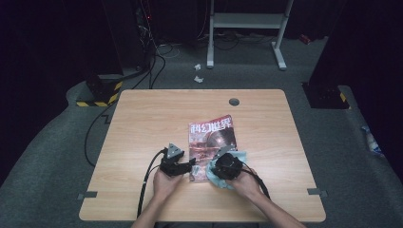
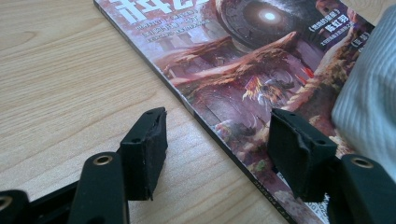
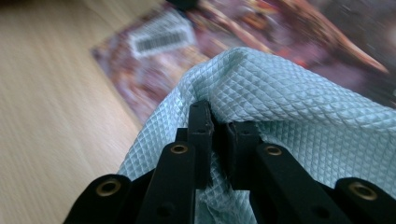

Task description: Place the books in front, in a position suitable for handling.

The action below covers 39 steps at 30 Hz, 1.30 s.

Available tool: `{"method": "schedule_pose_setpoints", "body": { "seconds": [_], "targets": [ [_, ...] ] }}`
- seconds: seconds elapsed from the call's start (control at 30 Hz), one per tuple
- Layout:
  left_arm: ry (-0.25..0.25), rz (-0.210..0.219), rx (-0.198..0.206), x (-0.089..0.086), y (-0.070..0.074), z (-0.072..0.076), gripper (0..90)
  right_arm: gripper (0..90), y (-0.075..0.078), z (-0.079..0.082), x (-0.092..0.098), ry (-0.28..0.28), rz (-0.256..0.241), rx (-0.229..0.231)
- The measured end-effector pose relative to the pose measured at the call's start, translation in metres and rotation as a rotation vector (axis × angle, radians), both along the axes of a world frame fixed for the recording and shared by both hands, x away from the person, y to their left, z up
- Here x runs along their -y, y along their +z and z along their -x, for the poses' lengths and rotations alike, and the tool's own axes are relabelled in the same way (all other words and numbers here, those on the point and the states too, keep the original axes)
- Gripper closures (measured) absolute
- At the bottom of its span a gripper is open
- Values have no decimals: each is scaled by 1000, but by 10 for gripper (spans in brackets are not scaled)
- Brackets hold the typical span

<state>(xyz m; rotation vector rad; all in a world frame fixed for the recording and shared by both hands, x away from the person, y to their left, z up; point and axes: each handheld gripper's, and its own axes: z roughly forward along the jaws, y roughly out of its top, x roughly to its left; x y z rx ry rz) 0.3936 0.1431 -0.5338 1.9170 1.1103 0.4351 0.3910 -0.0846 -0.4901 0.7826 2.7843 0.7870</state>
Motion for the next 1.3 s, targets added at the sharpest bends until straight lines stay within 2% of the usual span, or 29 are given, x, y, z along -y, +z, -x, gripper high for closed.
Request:
{"method": "schedule_pose_setpoints", "body": {
  "seconds": [0.27,0.3,0.43,0.57,0.7,0.8,1.0,1.07,1.17,1.3],
  "targets": [
    [0,-1,1,0,0,0,377,835,-4,11,-50,100,-45,-3],
    [0,0,1,0,0,0,377,835,-3,13,-54,105,-38,2],
    [1,-1,2,0,0,0,377,837,-4,15,-56,113,-43,12],
    [2,0,2,0,0,0,376,836,-5,16,-44,111,-57,3],
    [2,-1,2,0,0,0,376,835,-6,17,-18,72,-68,12],
    [2,-1,2,0,0,0,376,834,-6,17,9,18,-76,13],
    [2,1,3,0,0,0,375,835,-5,15,69,-129,-89,6],
    [2,1,3,1,0,0,375,835,-5,16,81,-163,-95,7],
    [0,0,3,1,0,0,375,835,-4,17,87,-186,-91,7],
    [0,-1,4,1,0,0,376,835,-3,17,73,-178,-42,35]
  ]
}}
